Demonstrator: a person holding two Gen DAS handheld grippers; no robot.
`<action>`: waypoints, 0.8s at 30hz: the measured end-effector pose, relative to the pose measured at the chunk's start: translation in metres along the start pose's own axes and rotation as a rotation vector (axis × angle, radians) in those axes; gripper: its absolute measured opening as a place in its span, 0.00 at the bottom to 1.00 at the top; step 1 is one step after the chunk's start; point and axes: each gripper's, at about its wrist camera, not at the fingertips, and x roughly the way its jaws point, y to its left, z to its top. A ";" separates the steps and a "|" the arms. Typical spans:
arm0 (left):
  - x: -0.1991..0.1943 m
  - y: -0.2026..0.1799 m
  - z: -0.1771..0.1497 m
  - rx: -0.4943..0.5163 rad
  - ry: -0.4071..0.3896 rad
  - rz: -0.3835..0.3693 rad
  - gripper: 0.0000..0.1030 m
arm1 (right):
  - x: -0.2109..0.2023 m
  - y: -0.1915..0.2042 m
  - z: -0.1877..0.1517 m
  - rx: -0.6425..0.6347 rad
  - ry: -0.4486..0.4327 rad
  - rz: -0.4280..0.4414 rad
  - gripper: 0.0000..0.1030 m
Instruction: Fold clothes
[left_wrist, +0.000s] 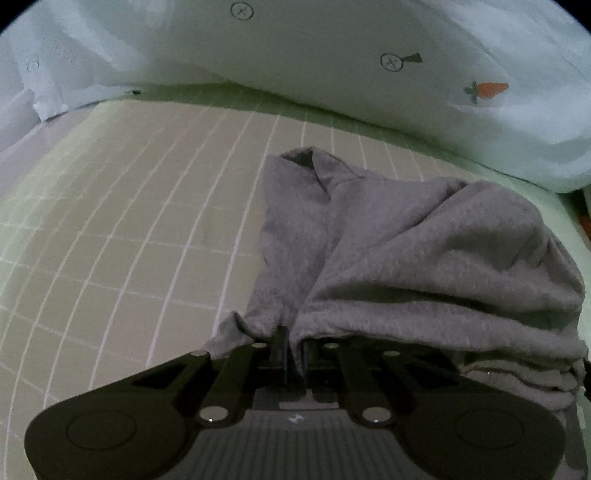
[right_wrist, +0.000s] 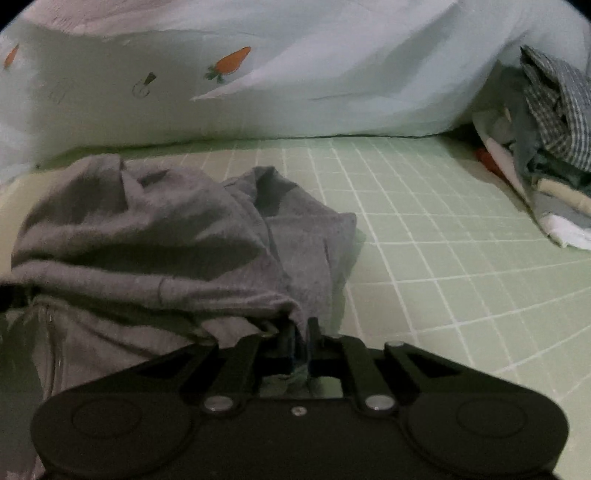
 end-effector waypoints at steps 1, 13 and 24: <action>0.003 -0.001 0.003 0.003 -0.007 0.003 0.09 | 0.004 0.001 0.001 0.009 -0.005 0.001 0.07; 0.051 0.000 0.063 -0.002 -0.036 0.008 0.09 | 0.067 0.014 0.054 0.049 -0.026 -0.029 0.07; 0.031 0.018 0.067 -0.054 -0.020 -0.025 0.43 | 0.066 -0.001 0.071 0.122 0.037 -0.043 0.43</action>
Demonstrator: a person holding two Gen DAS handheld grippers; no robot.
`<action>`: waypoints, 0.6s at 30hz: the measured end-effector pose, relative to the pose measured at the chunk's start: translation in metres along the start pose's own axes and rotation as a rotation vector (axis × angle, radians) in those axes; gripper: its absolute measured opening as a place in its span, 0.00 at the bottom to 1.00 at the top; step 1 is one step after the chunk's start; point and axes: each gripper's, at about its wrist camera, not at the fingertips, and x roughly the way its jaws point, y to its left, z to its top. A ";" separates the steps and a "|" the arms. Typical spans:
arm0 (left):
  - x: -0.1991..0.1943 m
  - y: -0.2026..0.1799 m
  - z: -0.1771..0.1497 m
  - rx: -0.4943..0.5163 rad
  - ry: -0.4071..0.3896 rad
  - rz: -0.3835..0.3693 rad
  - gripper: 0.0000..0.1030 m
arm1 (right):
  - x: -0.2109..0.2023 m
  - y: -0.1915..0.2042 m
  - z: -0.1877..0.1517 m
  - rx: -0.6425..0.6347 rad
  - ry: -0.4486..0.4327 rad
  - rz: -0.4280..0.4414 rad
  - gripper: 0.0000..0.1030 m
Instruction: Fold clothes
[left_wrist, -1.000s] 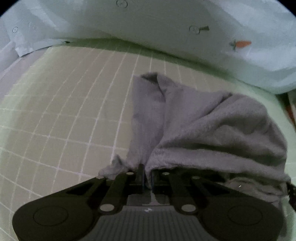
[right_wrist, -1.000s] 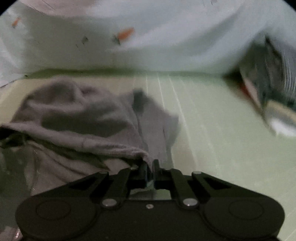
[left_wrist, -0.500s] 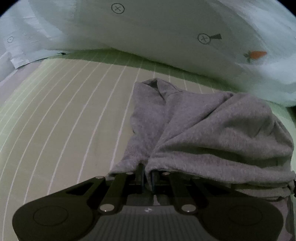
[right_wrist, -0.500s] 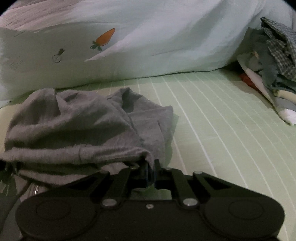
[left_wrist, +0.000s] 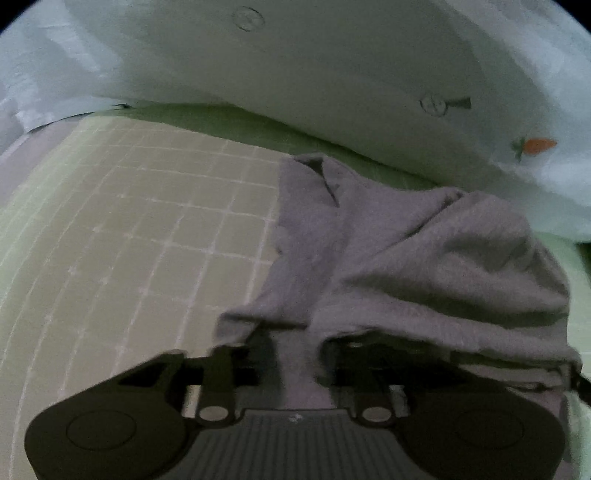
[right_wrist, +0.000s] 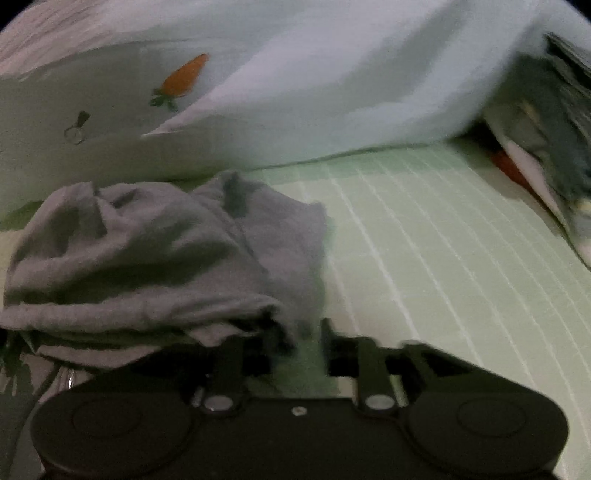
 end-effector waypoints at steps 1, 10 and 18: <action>-0.008 0.004 -0.004 -0.012 -0.003 -0.007 0.51 | -0.009 -0.006 -0.005 0.015 -0.003 0.009 0.48; -0.082 0.019 -0.058 0.017 -0.065 -0.017 0.70 | -0.090 -0.038 -0.086 0.002 0.114 0.067 0.65; -0.099 0.021 -0.072 -0.001 -0.063 0.022 0.75 | -0.120 -0.041 -0.116 -0.008 0.141 0.109 0.65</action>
